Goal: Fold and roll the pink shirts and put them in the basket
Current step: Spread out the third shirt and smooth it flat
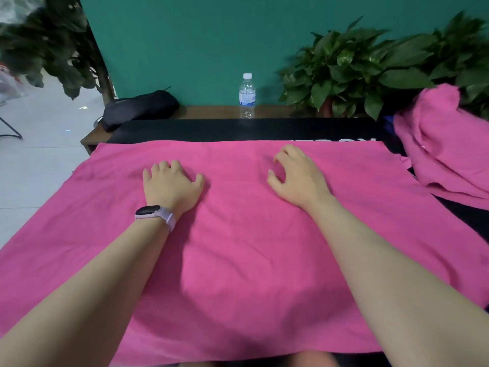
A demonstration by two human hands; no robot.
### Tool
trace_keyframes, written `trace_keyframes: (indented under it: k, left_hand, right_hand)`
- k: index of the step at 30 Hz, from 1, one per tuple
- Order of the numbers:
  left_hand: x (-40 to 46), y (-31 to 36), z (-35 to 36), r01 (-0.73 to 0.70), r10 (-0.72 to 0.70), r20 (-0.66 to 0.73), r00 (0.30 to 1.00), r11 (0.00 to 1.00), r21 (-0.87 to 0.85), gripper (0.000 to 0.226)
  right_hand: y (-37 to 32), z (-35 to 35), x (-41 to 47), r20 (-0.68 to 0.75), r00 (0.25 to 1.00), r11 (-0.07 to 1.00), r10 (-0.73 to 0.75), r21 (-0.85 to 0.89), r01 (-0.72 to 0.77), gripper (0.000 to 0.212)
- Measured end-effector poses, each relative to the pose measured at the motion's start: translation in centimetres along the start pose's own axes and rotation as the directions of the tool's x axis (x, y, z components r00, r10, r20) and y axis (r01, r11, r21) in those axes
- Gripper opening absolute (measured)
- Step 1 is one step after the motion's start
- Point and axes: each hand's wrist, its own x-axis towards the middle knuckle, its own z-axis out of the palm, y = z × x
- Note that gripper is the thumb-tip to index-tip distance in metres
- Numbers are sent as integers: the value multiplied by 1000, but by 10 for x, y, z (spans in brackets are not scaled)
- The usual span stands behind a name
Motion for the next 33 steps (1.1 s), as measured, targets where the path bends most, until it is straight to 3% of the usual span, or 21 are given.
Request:
trace_keyframes:
  k: [2, 3, 6, 11, 16, 27, 33]
  left_hand:
    - [-8, 5, -6, -39, 37, -94, 995, 999, -15, 39]
    - [-12, 6, -8, -33, 29, -65, 997, 998, -56, 34]
    - [-22, 5, -5, -22, 25, 28, 999, 994, -108, 39]
    - [-65, -10, -17, -166, 172, 95, 981, 984, -69, 57]
    - [-121, -33, -34, -233, 265, 227, 937, 960, -158, 76]
    - [-180, -56, -45, -114, 127, 191, 973, 990, -80, 81]
    - [-172, -46, -48, 38, -4, 243, 970, 990, -134, 105]
  right_hand:
    - [-7, -6, -6, 39, 999, 998, -7, -64, 9, 27]
    - [-11, -10, -9, 102, 994, 997, 27, -79, -19, 25]
    - [-24, -15, -16, 241, 961, 987, 136, -122, -110, 38]
    - [-44, -30, -50, 450, 862, 970, 232, -170, -172, 57]
    - [-66, -54, -92, 426, 900, 995, 93, -80, -65, 58]
    - [-77, -55, -156, 439, 883, 986, 167, -100, -137, 71]
    - [-73, -54, -144, 452, 872, 982, 188, -115, -152, 76]
